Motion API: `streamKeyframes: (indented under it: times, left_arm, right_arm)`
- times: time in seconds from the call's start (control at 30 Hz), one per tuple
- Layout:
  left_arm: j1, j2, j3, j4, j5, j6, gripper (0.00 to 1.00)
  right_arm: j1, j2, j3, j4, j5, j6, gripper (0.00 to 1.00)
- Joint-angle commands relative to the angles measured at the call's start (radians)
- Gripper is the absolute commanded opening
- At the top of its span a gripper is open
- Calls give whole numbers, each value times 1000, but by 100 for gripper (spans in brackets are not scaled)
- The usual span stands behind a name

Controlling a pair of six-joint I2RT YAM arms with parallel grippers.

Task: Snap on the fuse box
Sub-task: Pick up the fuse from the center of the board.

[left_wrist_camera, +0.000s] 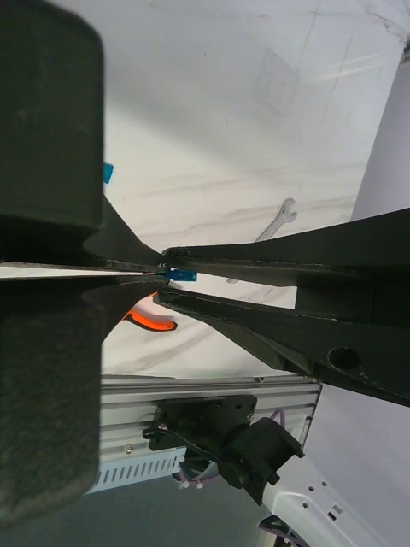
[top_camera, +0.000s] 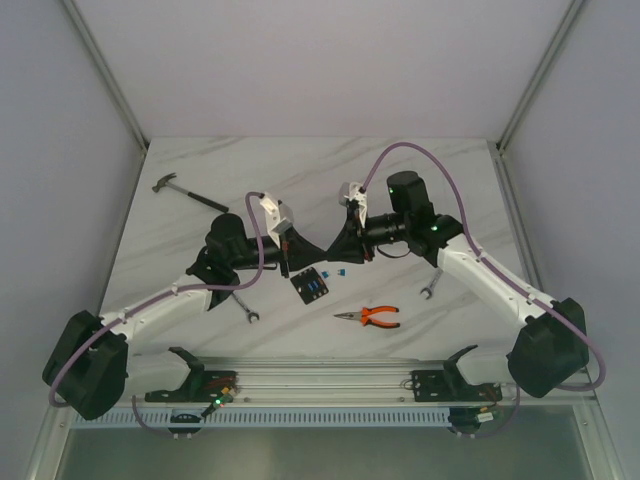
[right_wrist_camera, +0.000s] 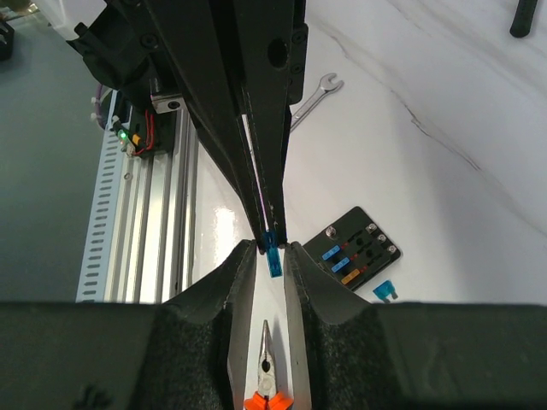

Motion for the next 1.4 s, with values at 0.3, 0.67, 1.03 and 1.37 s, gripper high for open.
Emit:
streamKeyframes:
  times: [0.3,0.67,1.03,1.37]
  left_arm:
    - [-14,-25,30,-51,56,60,0]
    - [-15,-33,34,-56,52,69,0]
    - [-15,-34,31,-82,-50,29,20]
    - [-13,-42,-23,-183,-438,-256,58]
  right_arm:
    - [-5,-29,31,3,-30,-19,26]
    - [-5,-26,26,-22,-62,-45,11]
    - [-4,-18,40,-35,1,-28,0]
    - [57,29,78,-38,406,156,0]
